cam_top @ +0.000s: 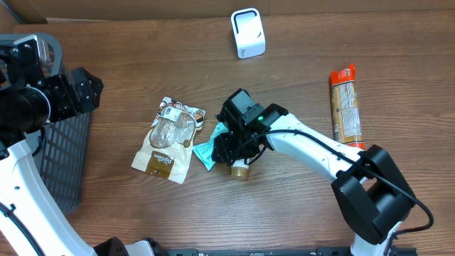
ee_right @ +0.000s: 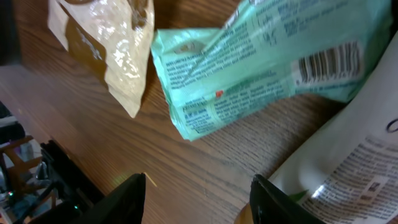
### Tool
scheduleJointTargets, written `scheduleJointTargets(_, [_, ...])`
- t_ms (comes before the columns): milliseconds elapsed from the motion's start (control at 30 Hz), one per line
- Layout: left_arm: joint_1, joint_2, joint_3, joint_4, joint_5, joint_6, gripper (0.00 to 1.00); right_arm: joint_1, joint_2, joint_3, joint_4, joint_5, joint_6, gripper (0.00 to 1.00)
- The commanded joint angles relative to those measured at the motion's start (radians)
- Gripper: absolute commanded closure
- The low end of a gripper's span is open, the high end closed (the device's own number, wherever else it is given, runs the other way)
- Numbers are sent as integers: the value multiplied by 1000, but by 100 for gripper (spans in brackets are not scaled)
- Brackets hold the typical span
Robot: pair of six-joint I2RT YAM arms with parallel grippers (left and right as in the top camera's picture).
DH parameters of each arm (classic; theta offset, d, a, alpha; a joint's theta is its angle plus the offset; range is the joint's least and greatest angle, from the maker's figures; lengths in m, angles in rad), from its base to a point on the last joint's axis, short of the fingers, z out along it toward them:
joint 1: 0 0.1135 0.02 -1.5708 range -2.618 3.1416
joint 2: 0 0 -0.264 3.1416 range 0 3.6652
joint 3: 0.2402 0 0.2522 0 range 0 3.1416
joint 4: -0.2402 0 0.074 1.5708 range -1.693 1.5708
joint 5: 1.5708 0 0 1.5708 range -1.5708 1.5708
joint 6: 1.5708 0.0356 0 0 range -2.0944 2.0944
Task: Scan the item barcode
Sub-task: 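Move the right gripper to the white Pantene tube and grasp it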
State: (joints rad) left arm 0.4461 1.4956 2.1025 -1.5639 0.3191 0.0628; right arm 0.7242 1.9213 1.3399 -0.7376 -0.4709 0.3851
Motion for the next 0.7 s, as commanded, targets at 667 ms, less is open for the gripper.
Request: scheduleJointTargets(667, [2,3,1,1,10,20,0,-335,19,-4,-180,478,-107,38])
